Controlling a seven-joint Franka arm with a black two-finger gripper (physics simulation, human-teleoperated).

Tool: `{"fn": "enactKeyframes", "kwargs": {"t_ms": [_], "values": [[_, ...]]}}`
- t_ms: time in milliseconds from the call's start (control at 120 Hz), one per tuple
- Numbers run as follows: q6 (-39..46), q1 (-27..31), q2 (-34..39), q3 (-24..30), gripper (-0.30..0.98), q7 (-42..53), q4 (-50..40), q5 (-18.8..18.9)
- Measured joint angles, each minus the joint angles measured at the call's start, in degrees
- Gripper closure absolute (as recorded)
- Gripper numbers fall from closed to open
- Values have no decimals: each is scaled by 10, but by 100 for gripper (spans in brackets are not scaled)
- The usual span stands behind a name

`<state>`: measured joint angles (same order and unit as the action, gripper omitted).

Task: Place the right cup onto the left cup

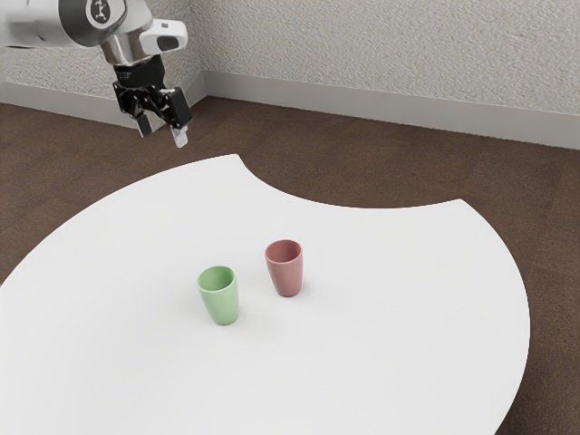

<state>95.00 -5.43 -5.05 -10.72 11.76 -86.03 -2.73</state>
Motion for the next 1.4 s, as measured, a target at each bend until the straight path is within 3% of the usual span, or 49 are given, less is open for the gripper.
{"fn": "enactKeyframes", "kwargs": {"t_ms": [408,625,983,1258,1400], "values": [[2,1,-14,2,0,0,4,-5],[6,-3,-149,33,0,6,115,-13],[81,-5,-283,55,0,14,152,-27],[111,-12,-304,64,0,5,117,-53],[139,-16,-318,64,0,1,103,-46]]}}
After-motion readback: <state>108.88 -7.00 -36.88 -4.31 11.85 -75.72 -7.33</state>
